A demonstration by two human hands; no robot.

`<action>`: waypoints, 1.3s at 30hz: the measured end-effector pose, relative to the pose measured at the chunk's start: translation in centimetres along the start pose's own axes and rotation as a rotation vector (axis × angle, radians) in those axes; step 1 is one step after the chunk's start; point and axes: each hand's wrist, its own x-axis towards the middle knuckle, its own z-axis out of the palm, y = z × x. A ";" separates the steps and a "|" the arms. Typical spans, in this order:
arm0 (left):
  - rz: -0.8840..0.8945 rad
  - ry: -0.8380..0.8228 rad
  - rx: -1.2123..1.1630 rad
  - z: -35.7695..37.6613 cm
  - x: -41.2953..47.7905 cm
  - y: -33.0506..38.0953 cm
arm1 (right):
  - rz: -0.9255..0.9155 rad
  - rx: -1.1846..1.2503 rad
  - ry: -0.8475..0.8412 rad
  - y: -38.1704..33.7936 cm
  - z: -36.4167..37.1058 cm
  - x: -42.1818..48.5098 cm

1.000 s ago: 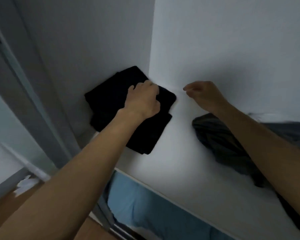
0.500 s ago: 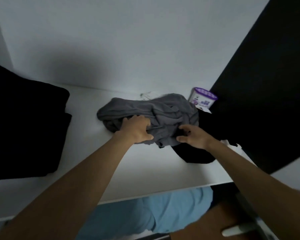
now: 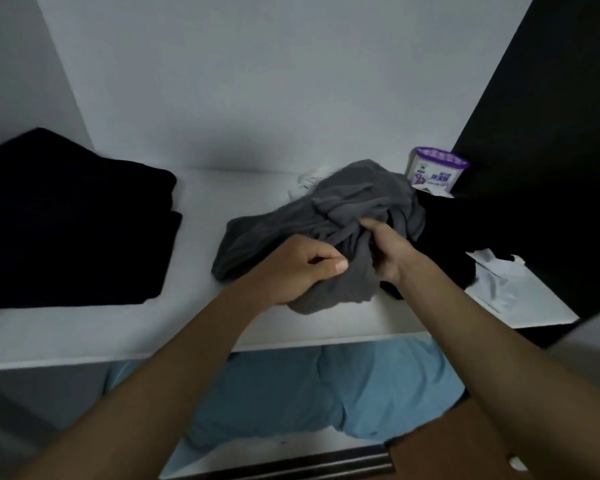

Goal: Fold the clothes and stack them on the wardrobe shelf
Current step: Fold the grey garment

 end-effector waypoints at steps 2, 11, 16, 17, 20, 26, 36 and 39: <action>-0.046 -0.021 0.059 1.5 -1.9 0.6 | -0.080 -0.077 0.021 0.5 0.5 -0.8; -0.571 0.336 -0.904 5.9 -3.7 4.9 | -1.000 -1.209 -0.256 5.0 -5.2 -9.4; -0.499 0.677 -0.804 12.3 -4.0 6.0 | -0.857 -1.229 -0.460 7.9 -8.8 -13.8; -0.482 0.700 -0.813 13.2 -4.5 6.1 | -0.784 -1.114 -0.504 8.6 -10.1 -14.5; -0.471 0.695 -0.854 15.4 -6.5 6.9 | -0.780 -0.689 -0.374 10.4 -14.8 -15.7; -0.596 0.519 -0.923 17.7 -11.1 8.5 | -0.855 -0.920 -0.235 13.0 -18.4 -16.9; -0.628 0.400 -0.949 18.6 -19.1 7.6 | -0.694 -1.004 -0.357 18.1 -15.4 -23.3; -0.686 0.403 -0.900 18.4 -21.9 7.4 | -0.763 -0.873 -0.282 20.0 -15.0 -25.7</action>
